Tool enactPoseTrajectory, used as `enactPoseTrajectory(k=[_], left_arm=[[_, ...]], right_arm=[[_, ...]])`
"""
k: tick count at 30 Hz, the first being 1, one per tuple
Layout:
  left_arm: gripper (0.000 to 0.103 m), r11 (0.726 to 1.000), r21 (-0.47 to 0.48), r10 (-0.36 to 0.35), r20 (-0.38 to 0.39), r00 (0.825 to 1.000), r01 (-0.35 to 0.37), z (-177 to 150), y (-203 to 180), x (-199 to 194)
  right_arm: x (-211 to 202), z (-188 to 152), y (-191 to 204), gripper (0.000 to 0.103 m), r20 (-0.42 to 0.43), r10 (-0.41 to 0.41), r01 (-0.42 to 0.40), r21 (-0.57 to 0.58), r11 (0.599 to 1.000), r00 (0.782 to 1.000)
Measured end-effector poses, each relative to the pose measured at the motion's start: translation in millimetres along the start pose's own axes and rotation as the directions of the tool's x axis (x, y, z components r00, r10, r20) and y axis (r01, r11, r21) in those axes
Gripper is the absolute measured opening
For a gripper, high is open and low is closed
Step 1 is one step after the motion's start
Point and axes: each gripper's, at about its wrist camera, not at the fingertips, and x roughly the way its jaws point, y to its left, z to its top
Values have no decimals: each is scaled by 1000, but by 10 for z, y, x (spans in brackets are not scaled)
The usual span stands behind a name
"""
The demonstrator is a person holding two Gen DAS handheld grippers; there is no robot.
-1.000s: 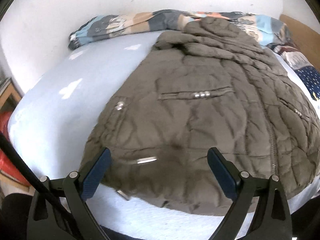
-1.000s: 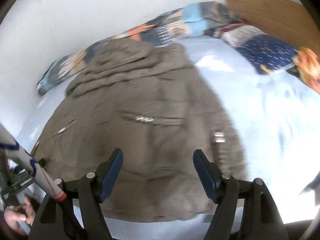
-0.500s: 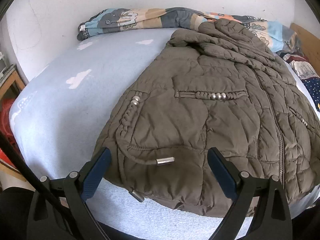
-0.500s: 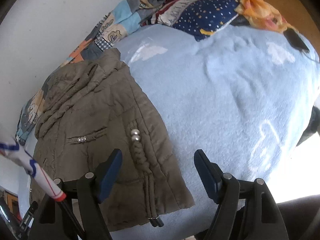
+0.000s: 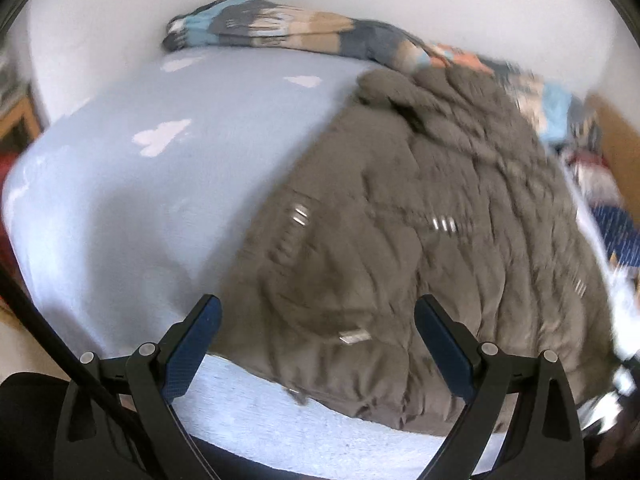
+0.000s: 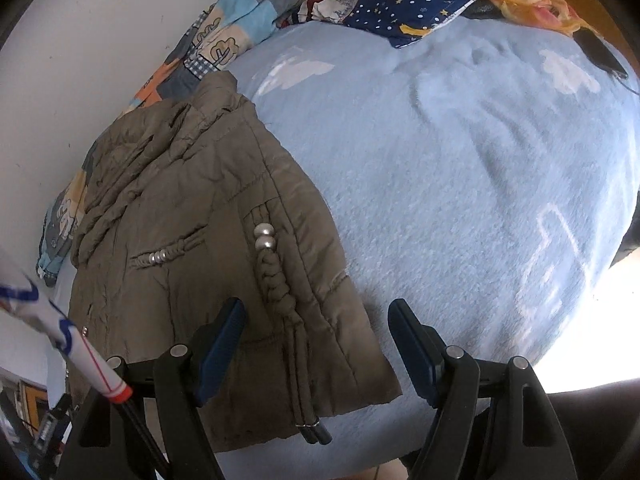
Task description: Fold large clothes
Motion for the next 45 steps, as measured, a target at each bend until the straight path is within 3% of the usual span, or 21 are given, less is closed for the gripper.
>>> enactPoseTrajectory(k=[4,8,13,20,26,29,34,40,45], left_arm=[[97,988,-149,-43,-17,999,40,133,468,-45],[97,955,-284,-100,-38,994,85,121,774,31],[96,925,-347,-181,-49,982,153,90,840,131],[82,928,-325,-226,-107,968,180,-7,666,310],[82,940,-288,-235,-157,959,183,-144,479,438],[82,953,-238,-222,-137,965,186,-151,351,403],[81,946,-258,-231,-114,966,196,-157,315,415],[81,956,-244,-196,-118,973,163,-171,306,455],[81,965,-223,-165,-109,980,137,-153,260,496]], right_arm=[[2,-13,-21,78,-3,3,-3,8,1000,1000],[6,-18,-15,78,-7,14,-14,12,1000,1000],[18,2,24,78,-8,25,-25,7,1000,1000],[15,13,-38,78,-5,31,-30,38,999,1000],[18,6,-67,78,-12,43,-42,60,997,999],[8,15,-83,78,-8,47,-46,66,997,999],[-16,23,-237,78,-7,64,-62,123,990,998],[21,-7,-387,79,-23,145,-137,209,968,989],[149,-42,-268,79,-65,234,-215,220,951,970]])
